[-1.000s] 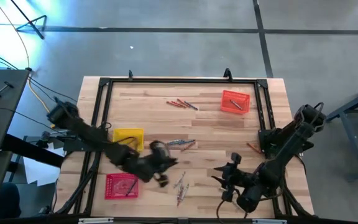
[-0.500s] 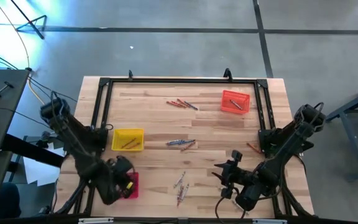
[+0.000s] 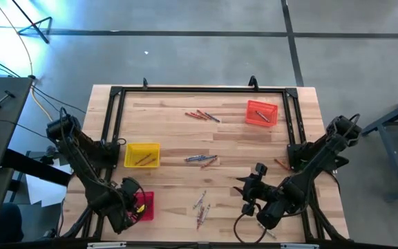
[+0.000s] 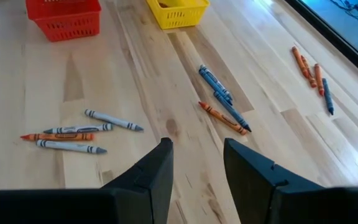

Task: Sort crayons
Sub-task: Put the blue crayon into the red bin, then put the gray crayon into the orange bin

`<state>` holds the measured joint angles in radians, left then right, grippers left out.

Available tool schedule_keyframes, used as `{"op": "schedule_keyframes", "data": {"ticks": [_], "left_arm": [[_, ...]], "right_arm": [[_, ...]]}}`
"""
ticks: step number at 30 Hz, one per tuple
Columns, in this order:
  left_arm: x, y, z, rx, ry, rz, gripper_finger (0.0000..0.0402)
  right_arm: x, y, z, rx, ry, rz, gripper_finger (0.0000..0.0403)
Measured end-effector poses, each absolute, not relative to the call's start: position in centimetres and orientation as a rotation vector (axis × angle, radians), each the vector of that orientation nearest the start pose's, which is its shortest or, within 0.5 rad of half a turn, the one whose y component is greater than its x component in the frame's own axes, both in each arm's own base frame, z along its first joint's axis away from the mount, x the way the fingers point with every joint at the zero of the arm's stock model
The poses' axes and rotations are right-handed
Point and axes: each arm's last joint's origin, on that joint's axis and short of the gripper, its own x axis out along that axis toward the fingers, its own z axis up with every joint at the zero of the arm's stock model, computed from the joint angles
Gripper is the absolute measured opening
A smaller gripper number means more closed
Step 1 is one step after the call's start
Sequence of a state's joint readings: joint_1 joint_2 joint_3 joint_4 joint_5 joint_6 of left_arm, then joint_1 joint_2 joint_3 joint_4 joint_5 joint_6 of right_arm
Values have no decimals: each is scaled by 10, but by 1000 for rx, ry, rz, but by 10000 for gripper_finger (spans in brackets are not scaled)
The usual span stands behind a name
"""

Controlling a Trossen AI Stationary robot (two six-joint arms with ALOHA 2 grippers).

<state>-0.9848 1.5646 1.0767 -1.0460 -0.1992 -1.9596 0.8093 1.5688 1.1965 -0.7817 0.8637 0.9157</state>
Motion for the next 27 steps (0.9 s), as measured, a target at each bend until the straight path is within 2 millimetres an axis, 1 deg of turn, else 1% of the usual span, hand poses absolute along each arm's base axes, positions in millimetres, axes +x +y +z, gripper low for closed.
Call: {"op": "schedule_keyframes", "data": {"ticks": [7, 13, 16, 19, 22, 25, 27], "left_arm": [[152, -220, 209, -743, 1260, 706, 73], [154, -218, 210, -753, 1272, 714, 86], [159, -216, 214, -777, 1287, 687, 84], [168, -218, 224, -778, 1274, 593, 80], [184, -219, 235, -748, 1178, 474, 78], [203, -220, 247, -688, 1012, 349, 79], [215, -219, 253, -631, 904, 292, 78]], "right_arm": [[226, 206, 254, 21, 677, -356, 134], [225, 206, 254, 28, 685, -351, 134], [225, 206, 252, 72, 749, -318, 134], [223, 205, 248, 169, 888, -279, 134], [216, 201, 244, 267, 1032, -314, 134], [209, 197, 241, 344, 1125, -398, 134], [205, 198, 239, 393, 1166, -434, 134]]}}
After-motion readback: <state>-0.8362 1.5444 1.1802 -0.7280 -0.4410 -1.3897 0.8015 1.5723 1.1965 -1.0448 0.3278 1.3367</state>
